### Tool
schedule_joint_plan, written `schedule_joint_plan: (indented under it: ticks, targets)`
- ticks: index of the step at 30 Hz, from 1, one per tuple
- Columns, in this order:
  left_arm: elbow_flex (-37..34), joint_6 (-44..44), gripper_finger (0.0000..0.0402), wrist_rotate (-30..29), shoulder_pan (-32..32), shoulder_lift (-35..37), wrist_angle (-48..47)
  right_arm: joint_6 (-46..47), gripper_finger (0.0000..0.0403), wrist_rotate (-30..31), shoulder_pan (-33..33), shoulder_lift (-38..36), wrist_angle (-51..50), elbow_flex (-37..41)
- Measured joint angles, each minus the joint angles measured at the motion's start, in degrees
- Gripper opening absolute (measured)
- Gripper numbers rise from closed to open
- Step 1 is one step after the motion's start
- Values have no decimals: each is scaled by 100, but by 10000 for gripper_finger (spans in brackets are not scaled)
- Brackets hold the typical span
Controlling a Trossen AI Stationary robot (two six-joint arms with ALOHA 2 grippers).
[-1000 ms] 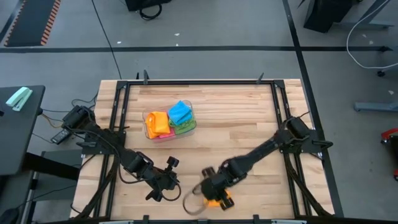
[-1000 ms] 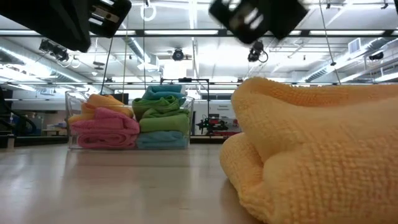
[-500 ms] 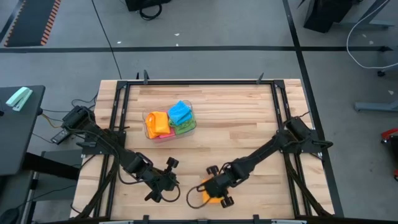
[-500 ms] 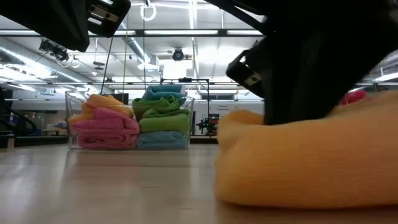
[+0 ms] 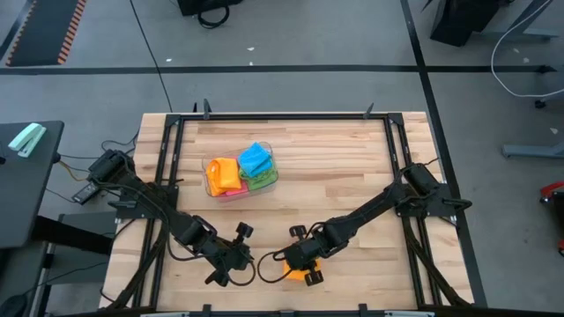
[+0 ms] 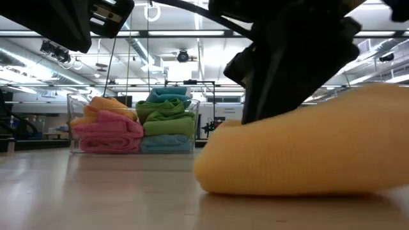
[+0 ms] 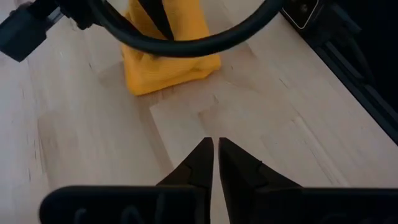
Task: Fold microfiber towels
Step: Fold the yellow microfiber towel
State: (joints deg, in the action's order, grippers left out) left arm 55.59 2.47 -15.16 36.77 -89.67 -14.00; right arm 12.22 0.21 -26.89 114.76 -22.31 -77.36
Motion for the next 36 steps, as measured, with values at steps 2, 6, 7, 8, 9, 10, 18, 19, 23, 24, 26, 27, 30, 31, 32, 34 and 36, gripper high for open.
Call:
schedule_joint_plan:
  ticks: [2,6,7,8,9,10,18,19,23,24,26,27,30,31,32,34,36]
  targets:
    - [0,-3,32,0,0,0,0,3,93,13,-6,0,-4,0]
    - [0,-8,26,-1,0,0,0,115,93,0,-13,-17,-32,0]
    - [0,-8,26,0,0,0,0,118,93,8,-25,-33,-42,0]
    - [0,-8,26,0,0,0,0,132,93,31,-28,-45,-28,-11]
    - [0,-8,27,0,0,0,2,142,93,98,-28,-53,-53,-54]
    - [0,-8,28,0,0,0,4,141,93,147,-28,-68,-70,-77]
    - [-2,16,35,0,0,0,13,47,93,144,-35,-113,-19,-85]
    - [-2,16,34,0,0,0,15,55,93,168,-51,-139,-47,-84]
    - [-2,18,28,0,0,0,17,78,93,484,-114,-353,45,-85]
    - [-2,23,27,0,0,0,17,36,93,600,-134,-387,64,-87]
    - [-2,34,25,0,0,0,17,-73,93,818,-186,-392,128,-81]
    - [-2,34,26,0,8,0,18,-140,93,910,-219,-387,242,-37]
    - [-2,34,29,0,9,0,19,-225,91,977,-288,-387,870,265]
    - [-2,36,30,0,9,0,18,-198,90,1018,-299,-386,981,383]
    - [-2,38,32,0,9,0,19,-164,88,1055,-299,-375,1069,483]
    - [-2,89,34,0,9,0,20,-127,82,1091,-306,-367,1387,667]
    - [-2,143,33,0,9,0,18,-107,76,1153,-320,-370,1980,885]
